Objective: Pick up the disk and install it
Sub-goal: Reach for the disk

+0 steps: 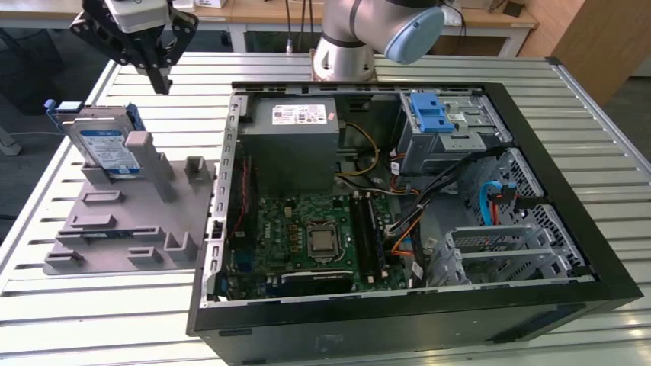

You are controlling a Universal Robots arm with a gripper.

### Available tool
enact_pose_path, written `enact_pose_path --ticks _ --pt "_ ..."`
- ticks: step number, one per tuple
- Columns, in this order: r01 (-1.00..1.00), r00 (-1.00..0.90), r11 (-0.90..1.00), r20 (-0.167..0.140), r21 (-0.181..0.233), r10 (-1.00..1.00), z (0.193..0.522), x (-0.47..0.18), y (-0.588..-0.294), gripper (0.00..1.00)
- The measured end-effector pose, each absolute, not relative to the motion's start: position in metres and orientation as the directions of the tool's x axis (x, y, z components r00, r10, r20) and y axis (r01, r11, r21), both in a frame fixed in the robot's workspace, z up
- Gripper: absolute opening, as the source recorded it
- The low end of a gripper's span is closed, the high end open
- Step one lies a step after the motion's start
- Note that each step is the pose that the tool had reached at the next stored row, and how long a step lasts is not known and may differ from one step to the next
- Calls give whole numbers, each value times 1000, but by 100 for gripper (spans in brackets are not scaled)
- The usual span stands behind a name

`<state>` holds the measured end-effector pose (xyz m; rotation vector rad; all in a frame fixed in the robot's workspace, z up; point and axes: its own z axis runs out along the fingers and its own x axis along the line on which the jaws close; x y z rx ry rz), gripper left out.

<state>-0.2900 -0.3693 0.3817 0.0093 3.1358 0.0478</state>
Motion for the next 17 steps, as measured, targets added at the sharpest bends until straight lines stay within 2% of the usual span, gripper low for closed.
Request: enact_pose_path --ticks 17 --pt "6 -1000 1000 -5 31 6 382 -299 -369 11"
